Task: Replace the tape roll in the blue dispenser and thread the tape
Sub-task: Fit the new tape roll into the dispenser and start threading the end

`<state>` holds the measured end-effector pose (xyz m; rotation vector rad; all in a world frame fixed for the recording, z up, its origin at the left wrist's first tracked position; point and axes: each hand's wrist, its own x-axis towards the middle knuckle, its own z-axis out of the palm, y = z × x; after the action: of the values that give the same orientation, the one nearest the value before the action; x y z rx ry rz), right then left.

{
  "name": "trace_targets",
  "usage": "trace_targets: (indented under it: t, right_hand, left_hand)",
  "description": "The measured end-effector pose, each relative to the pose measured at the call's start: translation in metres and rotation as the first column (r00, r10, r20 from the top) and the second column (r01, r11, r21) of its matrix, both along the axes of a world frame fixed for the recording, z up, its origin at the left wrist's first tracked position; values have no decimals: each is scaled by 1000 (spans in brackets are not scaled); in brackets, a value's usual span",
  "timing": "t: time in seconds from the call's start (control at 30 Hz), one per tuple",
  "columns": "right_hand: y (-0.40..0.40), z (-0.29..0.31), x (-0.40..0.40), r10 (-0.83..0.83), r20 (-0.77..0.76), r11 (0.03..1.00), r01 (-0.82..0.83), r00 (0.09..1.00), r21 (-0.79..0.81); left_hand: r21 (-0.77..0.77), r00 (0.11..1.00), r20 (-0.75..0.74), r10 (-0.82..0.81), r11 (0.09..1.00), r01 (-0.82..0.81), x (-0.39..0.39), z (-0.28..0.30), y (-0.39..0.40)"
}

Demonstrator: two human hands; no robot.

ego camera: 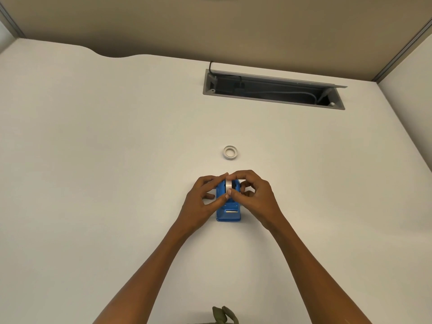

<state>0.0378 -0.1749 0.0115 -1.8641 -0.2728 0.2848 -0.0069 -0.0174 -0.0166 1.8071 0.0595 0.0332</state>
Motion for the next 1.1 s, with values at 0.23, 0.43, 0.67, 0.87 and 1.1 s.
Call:
trace_targets:
  t: [0.23, 0.43, 0.67, 0.87, 1.1]
  right_hand:
    - [3, 3, 3, -58, -75, 997, 62, 996, 48]
    - [8, 2, 6, -112, -124, 991, 121, 986, 66]
    - [11, 8, 13, -117, -246, 987, 141, 962, 83]
    - [15, 13, 18, -125, -322, 985, 156, 938, 71]
    - [9, 12, 11, -125, -271, 990, 138, 954, 32]
  left_hand:
    - [11, 1000, -3, -12, 1000, 12, 0, -2, 2]
    - [12, 1000, 9, -17, 1000, 17, 0, -3, 1]
    - [11, 1000, 10, -17, 1000, 17, 1, -5, 3]
    - [25, 1000, -12, -7, 1000, 7, 1, -7, 2]
    - [23, 1000, -7, -5, 1000, 5, 0, -7, 2]
